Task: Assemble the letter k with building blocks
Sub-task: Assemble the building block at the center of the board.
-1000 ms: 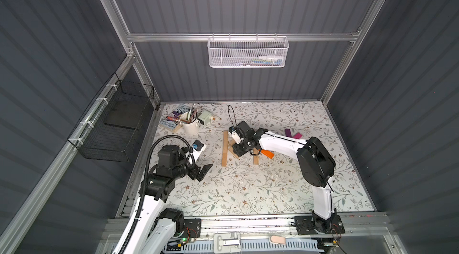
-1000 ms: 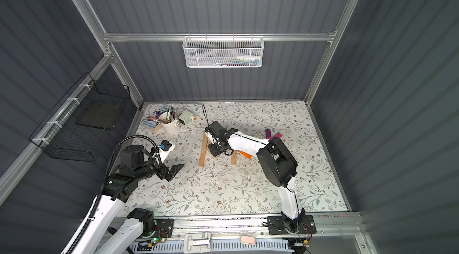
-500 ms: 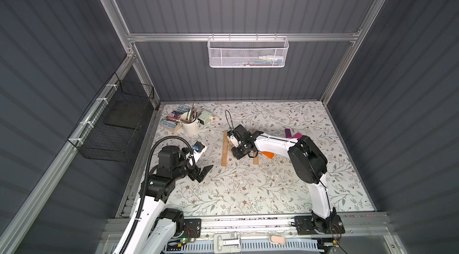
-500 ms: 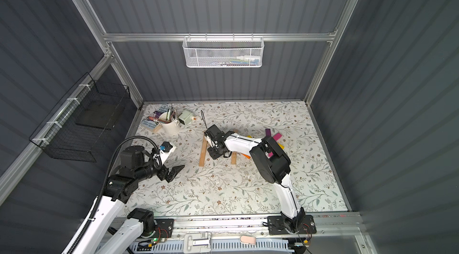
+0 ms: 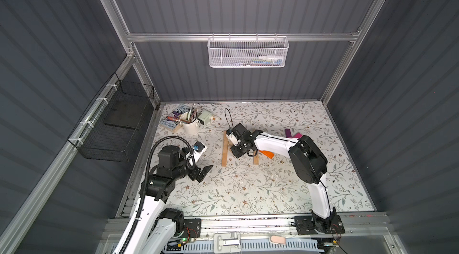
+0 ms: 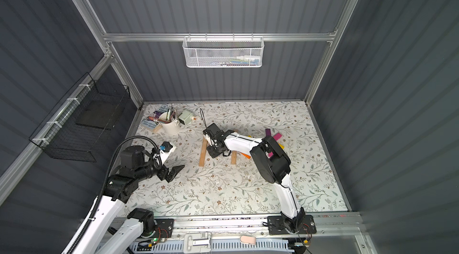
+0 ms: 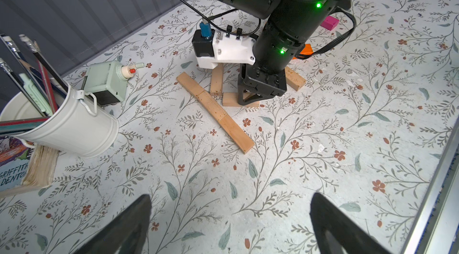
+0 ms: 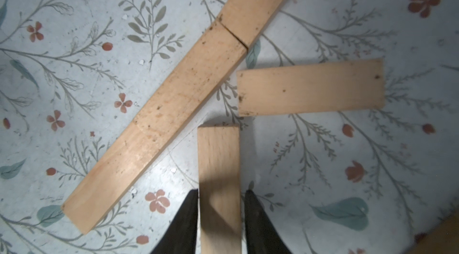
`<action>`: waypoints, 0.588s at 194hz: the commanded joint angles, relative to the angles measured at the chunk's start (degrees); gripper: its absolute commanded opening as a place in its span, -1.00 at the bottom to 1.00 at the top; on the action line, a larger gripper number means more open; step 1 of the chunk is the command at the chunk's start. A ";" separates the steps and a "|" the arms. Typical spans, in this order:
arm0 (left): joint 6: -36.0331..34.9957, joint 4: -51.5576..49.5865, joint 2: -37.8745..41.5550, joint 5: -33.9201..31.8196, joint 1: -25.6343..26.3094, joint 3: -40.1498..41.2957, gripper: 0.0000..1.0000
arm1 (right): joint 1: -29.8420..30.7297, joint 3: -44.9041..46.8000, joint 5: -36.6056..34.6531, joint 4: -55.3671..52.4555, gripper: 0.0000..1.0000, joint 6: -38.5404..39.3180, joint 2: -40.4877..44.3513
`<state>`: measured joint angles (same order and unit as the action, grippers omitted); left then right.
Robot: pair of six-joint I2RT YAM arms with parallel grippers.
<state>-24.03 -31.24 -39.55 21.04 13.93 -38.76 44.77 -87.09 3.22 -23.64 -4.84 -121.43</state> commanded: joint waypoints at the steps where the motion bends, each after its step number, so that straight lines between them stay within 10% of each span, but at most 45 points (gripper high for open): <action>1: -0.71 -0.18 -0.02 0.14 0.04 0.18 1.00 | 0.14 -1.49 0.16 -0.53 -0.33 0.71 -0.88; 114: -0.71 -0.14 -0.33 -0.40 0.03 0.18 0.99 | 0.15 -3.00 -0.16 -1.50 -0.22 1.24 -2.41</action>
<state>-24.01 -31.24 -39.79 20.80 13.93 -38.76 44.77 -88.88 3.05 -23.97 -3.99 -121.80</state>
